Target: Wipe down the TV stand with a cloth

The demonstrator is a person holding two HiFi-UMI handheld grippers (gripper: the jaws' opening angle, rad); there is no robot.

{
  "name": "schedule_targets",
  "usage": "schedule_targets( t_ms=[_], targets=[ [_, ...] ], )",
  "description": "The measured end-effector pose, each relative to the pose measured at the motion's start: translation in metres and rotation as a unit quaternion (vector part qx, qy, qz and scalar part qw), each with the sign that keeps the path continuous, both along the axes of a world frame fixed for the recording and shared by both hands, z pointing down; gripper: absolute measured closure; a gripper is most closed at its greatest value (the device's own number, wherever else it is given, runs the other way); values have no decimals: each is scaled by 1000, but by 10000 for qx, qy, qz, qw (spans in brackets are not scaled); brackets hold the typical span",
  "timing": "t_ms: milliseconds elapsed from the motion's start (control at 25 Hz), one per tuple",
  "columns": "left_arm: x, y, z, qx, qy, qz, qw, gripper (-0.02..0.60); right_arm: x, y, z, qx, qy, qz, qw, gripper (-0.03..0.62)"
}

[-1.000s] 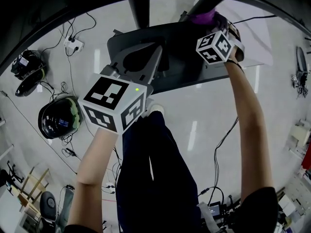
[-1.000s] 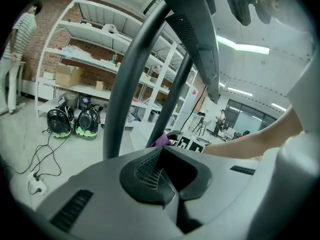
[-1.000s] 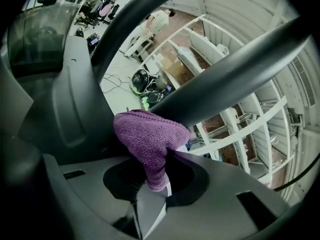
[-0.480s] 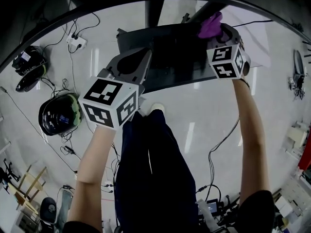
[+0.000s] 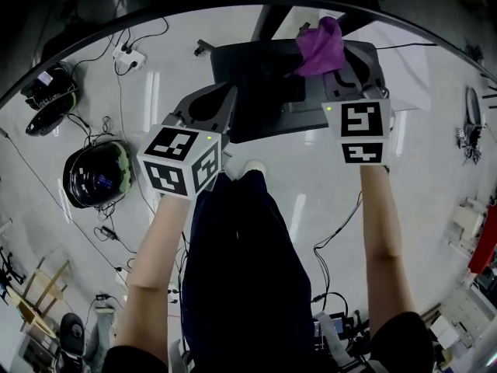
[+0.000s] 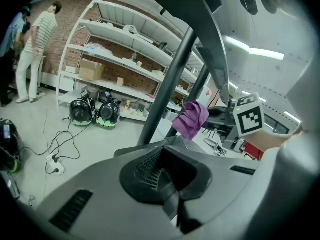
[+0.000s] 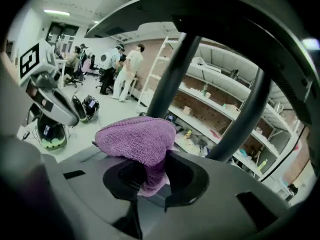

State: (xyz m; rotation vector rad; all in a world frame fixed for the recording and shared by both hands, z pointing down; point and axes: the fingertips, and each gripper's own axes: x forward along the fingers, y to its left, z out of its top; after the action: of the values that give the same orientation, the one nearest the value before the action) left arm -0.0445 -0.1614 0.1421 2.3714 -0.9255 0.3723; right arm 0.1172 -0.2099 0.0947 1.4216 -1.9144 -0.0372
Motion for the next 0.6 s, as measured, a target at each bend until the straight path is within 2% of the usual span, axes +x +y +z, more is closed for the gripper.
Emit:
schedule_targets(
  t_ms=[120, 360, 480, 600],
  targets=[
    [-17, -1, 3, -52, -10, -139, 9999, 575, -44, 5, -10, 159, -311, 53, 9994, 496],
    [-67, -16, 12, 19, -152, -551, 9984, 575, -135, 14, 1, 91, -1615, 553, 9853, 496],
    [-90, -27, 22, 112, -310, -715, 9969, 575, -164, 13, 24, 98, -1739, 822, 9813, 496],
    [-105, -36, 33, 97, -357, -760, 9964, 575, -180, 6, 53, 57, -1577, 1058, 9818, 496]
  ],
)
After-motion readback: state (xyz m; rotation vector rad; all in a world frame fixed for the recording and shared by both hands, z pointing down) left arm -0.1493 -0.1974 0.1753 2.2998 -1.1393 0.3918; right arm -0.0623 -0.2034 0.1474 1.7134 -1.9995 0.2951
